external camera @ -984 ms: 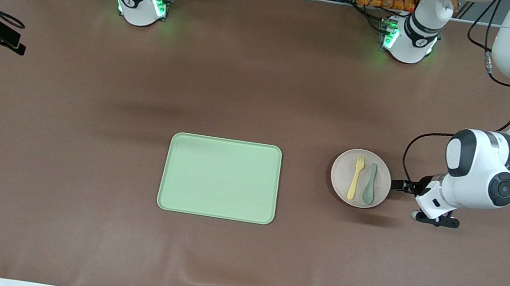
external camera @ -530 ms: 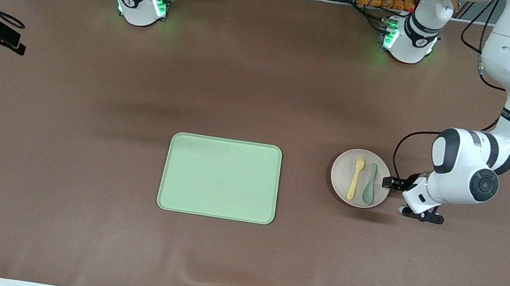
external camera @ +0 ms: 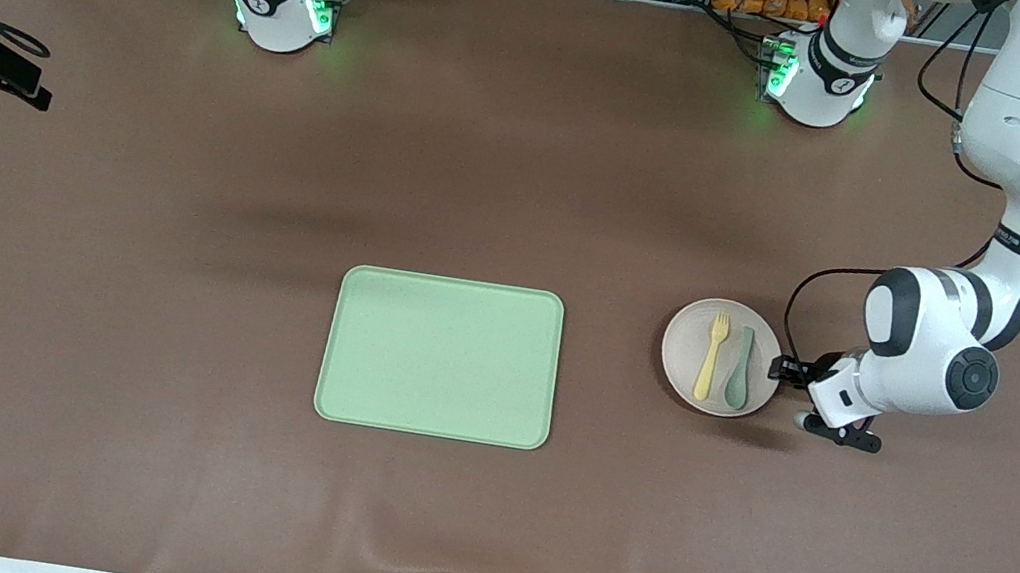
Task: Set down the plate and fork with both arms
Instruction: 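Close the left gripper on the plate rim and lift it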
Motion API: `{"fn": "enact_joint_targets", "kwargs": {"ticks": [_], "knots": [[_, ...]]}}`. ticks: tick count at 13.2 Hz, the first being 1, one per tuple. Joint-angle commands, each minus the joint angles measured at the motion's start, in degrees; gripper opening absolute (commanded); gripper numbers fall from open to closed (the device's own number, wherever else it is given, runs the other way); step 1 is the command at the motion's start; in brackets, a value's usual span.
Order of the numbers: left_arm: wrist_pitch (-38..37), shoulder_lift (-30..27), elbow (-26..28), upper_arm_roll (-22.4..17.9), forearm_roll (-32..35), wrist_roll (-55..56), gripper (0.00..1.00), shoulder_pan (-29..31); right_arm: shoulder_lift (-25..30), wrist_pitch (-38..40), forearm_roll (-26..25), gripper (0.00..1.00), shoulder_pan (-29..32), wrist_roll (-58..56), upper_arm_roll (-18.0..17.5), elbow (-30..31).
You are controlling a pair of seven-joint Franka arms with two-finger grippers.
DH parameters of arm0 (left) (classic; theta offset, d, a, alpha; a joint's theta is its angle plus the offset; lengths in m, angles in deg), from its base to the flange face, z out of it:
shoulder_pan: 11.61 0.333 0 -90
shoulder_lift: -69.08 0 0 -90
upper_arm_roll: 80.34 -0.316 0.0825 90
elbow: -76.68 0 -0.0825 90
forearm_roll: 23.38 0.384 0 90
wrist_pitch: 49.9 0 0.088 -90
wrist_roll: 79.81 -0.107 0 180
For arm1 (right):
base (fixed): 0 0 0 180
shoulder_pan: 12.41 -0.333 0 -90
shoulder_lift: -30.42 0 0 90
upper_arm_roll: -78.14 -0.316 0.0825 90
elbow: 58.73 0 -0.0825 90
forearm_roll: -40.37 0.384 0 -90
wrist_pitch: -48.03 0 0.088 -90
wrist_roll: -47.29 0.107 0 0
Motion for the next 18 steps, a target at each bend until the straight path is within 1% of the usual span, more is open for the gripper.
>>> {"fn": "enact_joint_targets", "kwargs": {"ticks": [1,3,5,7,8,9,10,11,12,16,18], "knots": [[0.9,-0.4,0.3,1.3,-1.8,-1.2,0.47,0.2,0.1,0.0,-0.7,1.00,-0.6,1.0,0.1,0.1],[0.9,-0.4,0.3,1.6,-3.1,-1.2,0.45,0.1,0.1,0.0,-0.7,1.00,-0.6,1.0,0.1,0.2],[0.9,-0.3,0.3,1.6,-3.2,-1.4,0.37,0.1,-0.1,-0.1,-0.6,1.00,-0.7,1.0,0.1,0.1],[0.9,-0.3,0.3,1.6,-3.2,-2.5,0.33,0.2,-0.1,-0.1,-0.6,1.00,-0.7,1.0,0.1,0.2],[0.9,-0.3,0.4,1.6,-3.2,-2.9,0.28,0.3,-0.1,-0.1,-0.6,1.00,-0.7,1.0,0.1,0.2],[0.9,-0.2,0.3,1.6,-3.2,-3.3,0.27,0.6,-0.1,-0.1,-0.6,1.00,-0.7,1.0,0.1,0.1],[0.9,-0.1,0.2,1.6,-3.2,-3.3,0.22,0.6,-0.1,0.0,-0.6,1.00,-0.7,1.0,0.1,0.2],[0.9,0.0,0.1,1.6,-3.2,-3.3,0.19,0.6,-0.1,-0.1,-0.6,1.00,-0.6,1.0,0.1,0.1],[0.9,0.0,0.1,1.6,-3.2,-3.3,0.12,0.6,-0.1,-0.2,-0.6,1.00,-0.7,1.0,0.1,0.1],[0.9,0.0,0.1,1.6,-3.2,-3.5,0.05,0.6,-0.1,-0.4,-0.6,1.00,-1.4,1.0,0.1,0.0],[0.9,0.0,-0.1,1.6,-3.2,-3.5,0.00,0.6,-0.1,-0.5,-0.6,1.00,-1.4,1.0,0.1,0.0]]}}
